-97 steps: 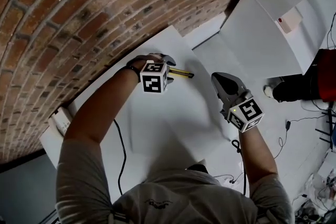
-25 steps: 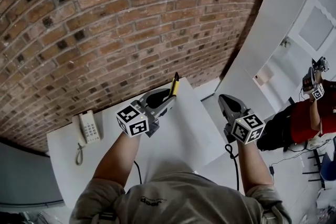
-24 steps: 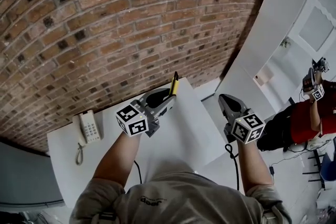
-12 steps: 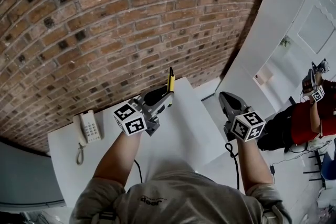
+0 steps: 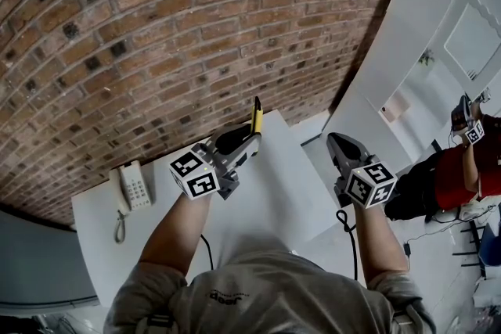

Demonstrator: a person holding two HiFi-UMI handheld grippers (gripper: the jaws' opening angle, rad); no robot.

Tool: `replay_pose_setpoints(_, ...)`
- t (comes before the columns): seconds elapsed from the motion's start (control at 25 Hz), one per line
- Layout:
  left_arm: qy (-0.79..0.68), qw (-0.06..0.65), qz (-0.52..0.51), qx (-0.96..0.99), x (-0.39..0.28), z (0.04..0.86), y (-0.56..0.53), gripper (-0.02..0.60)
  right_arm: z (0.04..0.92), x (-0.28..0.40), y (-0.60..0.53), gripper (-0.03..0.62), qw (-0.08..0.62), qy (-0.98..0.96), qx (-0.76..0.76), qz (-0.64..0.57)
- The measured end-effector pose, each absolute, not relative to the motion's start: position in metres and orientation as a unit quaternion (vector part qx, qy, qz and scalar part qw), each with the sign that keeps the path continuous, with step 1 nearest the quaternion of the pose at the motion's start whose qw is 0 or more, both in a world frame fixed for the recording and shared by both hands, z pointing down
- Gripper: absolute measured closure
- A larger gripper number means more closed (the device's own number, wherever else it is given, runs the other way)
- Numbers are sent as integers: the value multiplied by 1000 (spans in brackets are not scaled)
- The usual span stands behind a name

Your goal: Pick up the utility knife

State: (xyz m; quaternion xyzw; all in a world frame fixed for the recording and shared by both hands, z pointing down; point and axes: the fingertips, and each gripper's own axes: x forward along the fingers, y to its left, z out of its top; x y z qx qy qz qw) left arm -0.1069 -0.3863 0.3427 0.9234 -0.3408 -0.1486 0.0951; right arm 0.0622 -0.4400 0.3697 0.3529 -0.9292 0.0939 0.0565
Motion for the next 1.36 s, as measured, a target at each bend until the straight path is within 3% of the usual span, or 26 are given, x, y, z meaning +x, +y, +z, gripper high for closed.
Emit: replay_pose_setpoints(1.36, -336, 88, -155, 925, -106, 336, -385, 465, 368, 59, -436, 586, 70, -932, 348, 73)
